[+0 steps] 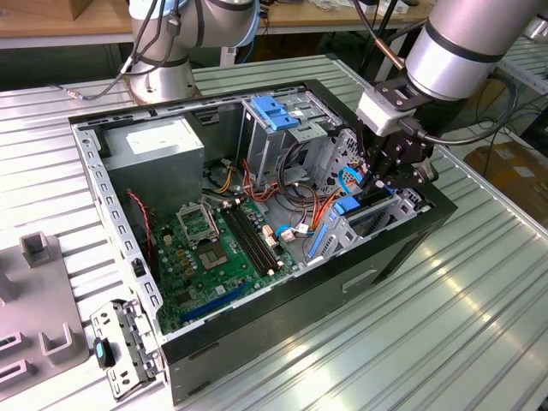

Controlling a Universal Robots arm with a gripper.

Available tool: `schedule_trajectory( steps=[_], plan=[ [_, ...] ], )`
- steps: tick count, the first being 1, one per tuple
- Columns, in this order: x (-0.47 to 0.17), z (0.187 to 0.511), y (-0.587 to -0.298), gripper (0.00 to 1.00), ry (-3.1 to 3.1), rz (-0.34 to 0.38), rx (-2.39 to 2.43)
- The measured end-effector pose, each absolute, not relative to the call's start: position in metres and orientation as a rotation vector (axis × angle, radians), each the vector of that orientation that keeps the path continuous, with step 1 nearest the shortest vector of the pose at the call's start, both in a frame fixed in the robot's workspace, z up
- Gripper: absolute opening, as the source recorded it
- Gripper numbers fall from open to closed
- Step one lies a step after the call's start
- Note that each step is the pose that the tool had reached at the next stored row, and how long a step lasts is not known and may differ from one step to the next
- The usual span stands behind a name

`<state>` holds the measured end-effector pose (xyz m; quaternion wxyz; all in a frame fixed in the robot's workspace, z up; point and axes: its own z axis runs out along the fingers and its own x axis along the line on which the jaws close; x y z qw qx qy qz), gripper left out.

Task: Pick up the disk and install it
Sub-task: 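Insert the second disk wire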

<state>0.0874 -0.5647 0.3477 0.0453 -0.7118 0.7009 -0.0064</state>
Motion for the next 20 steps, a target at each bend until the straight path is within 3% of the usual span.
schedule_trajectory(
  steps=[20],
  plan=[
    [0.0875, 0.3483, -0.5696, 0.16, 2.128, 0.009, -2.159]
  ],
)
